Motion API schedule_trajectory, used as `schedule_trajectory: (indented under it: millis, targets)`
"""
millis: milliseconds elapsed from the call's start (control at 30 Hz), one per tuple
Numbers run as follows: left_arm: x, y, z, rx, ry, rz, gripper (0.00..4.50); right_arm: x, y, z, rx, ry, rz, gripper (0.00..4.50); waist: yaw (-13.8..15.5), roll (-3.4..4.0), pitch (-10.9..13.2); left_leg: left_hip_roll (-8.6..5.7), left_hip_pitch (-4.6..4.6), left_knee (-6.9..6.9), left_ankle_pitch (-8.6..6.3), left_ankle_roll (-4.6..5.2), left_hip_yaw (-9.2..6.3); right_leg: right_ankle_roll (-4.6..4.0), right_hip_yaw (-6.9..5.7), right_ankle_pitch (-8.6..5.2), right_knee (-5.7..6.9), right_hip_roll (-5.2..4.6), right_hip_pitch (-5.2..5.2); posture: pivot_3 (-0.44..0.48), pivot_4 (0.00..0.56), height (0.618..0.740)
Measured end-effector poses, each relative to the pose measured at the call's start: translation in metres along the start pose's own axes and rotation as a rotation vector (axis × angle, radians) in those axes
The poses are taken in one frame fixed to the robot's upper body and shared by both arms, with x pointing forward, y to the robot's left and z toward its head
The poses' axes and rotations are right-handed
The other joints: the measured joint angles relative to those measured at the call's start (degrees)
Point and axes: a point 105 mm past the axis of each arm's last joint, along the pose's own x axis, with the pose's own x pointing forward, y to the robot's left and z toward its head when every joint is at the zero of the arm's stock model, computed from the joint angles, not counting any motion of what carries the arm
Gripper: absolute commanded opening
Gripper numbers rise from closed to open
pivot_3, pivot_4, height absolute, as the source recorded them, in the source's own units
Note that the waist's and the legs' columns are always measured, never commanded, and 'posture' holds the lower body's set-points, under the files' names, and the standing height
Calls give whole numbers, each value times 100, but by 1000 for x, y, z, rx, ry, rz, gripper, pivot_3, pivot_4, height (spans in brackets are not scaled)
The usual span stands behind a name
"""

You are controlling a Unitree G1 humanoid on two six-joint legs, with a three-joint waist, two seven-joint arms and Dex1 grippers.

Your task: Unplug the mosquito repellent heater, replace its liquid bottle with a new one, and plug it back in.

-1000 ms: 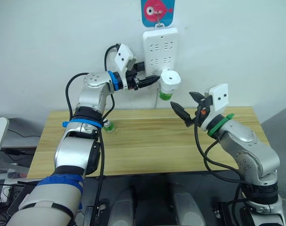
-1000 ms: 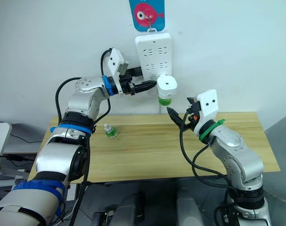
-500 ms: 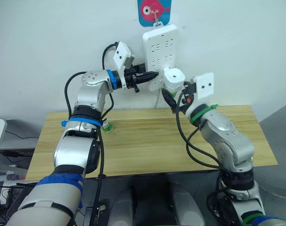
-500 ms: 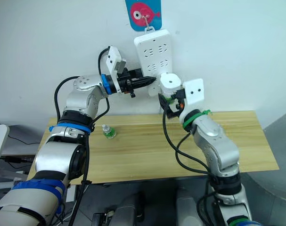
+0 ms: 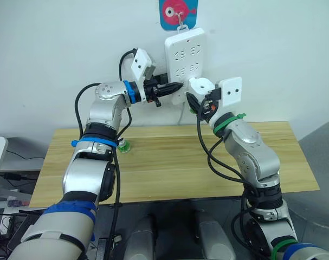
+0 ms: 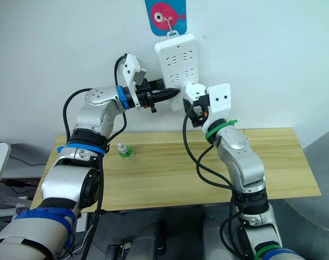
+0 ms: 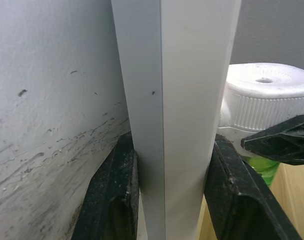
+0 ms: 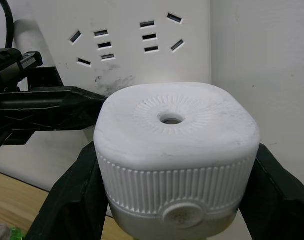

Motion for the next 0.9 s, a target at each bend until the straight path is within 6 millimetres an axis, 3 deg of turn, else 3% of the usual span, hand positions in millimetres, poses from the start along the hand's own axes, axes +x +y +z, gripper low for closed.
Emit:
schedule_trajectory:
  millis: [267,400,567,600,667,733,800,900]
  targets:
    - [-2,5,-4,10,5,40,1333,-33,-6,10,-69,-6,14,2983,-32,0,0,0,3,11,7,4,0,26,1,5,1,-2,6,-248,286,740]
    - [-17,19,-15,47,44,159,2680,-49,1,8,-28,1,55,2983,-122,1,-2,4,13,9,31,-1,9,34,19,27,0,3,9,-230,275,740]
    - [-48,11,-43,44,71,244,4144,-53,-12,6,94,-4,-1,2983,-288,11,-8,25,18,-11,30,-2,25,2,35,45,4,19,-8,-200,274,740]
    - [-63,6,-58,20,103,284,4439,-54,-16,6,121,-6,-12,2983,-318,12,-8,32,18,-15,30,-2,26,0,37,46,12,24,-14,-193,273,740]
    - [-87,-7,-85,-34,164,344,4500,-56,-24,4,183,-4,-43,2983,-306,12,-8,38,6,-24,29,-3,16,-7,27,42,14,28,-32,-174,273,740]
    - [-100,-27,-97,-54,182,369,4500,-56,-31,-2,316,2,-80,2983,-241,12,-7,40,-7,-29,27,-6,13,-13,28,41,16,26,-44,-160,274,740]
    - [-102,-56,-91,-42,152,349,4500,-54,-37,-9,522,12,-106,2983,-187,12,-7,36,-22,-29,26,-9,11,-16,30,41,13,-7,-53,-142,276,740]
    - [-84,-99,-69,8,73,250,4500,-51,-38,-10,758,13,-97,2983,-27,13,-7,8,-23,-20,26,-9,18,-21,28,46,10,-39,-46,-125,280,740]
